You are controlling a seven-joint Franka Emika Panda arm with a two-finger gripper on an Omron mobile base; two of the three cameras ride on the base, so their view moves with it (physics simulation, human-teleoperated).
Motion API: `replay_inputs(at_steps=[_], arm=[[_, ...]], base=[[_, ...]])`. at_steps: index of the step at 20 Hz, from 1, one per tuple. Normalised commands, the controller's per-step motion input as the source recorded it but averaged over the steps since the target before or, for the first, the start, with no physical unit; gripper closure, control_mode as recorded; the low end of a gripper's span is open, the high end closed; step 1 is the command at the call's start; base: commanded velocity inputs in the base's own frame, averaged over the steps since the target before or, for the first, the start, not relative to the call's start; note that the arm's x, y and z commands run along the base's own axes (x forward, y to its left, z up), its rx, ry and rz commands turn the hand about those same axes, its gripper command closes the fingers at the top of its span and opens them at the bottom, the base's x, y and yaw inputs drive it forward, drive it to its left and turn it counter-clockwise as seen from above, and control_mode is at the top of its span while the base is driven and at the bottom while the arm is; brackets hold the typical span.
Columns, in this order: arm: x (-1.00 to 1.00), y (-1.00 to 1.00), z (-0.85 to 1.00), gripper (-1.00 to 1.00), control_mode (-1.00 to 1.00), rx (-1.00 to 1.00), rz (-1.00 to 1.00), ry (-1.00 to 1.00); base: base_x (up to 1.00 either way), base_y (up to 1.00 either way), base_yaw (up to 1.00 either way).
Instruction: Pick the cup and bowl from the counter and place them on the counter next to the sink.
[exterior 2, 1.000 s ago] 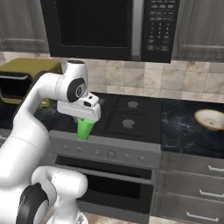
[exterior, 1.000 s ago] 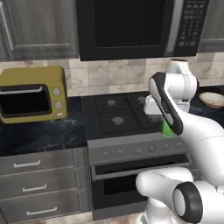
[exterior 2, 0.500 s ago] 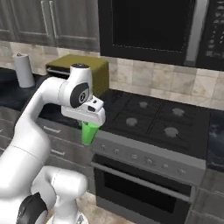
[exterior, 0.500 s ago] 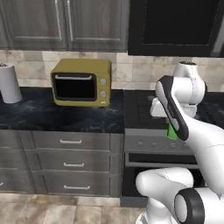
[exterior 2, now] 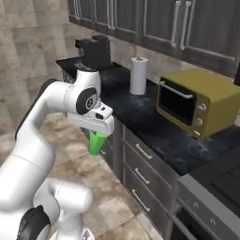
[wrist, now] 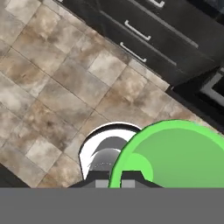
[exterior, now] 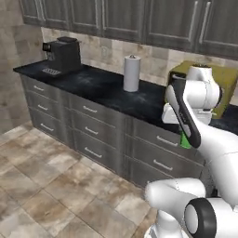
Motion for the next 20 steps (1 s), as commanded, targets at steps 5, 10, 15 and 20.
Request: replay_inputs(at_steps=[5, 10, 15, 20], arm=[[0.00, 0.00, 0.00, 1.00, 1.00, 0.00, 0.00, 0.00], [0.00, 0.00, 0.00, 1.00, 1.00, 0.00, 0.00, 0.00], [0.00, 0.00, 0.00, 1.00, 1.00, 0.00, 0.00, 0.00], [0.00, 0.00, 0.00, 1.00, 1.00, 0.00, 0.00, 0.00]], base=[[0.00, 0.62, 0.92], [0.00, 0.62, 0.93], [0.00, 0.65, 0.92], [0.00, 0.58, 0.91]])
